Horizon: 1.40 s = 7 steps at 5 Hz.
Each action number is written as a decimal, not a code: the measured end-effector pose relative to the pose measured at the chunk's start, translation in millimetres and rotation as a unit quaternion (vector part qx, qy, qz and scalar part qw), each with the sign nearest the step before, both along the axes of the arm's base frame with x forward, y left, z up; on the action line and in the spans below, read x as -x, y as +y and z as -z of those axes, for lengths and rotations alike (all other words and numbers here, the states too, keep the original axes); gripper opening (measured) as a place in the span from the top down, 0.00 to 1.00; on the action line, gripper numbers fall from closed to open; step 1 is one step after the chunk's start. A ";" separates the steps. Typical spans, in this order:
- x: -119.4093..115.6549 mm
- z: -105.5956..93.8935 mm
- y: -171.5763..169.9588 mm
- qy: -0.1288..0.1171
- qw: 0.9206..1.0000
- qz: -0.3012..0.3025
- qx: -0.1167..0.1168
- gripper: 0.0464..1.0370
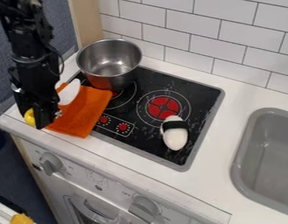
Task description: Put the yellow knife on the orange cloth
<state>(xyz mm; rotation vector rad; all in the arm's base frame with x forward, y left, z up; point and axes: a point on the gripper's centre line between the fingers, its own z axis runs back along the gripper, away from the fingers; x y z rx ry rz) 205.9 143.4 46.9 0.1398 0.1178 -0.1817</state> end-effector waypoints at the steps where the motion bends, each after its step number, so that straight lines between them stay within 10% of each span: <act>1: -0.6 3.0 0.1 0.016 1.000 -0.008 -0.007 0.48; 4: -30.3 14.2 -0.2 -0.055 0.997 0.046 0.002 0.41; 5: -27.6 17.6 1.9 -0.088 0.995 0.027 0.029 0.12; 7: -27.8 -24.0 -5.3 -0.155 0.986 0.033 0.043 0.04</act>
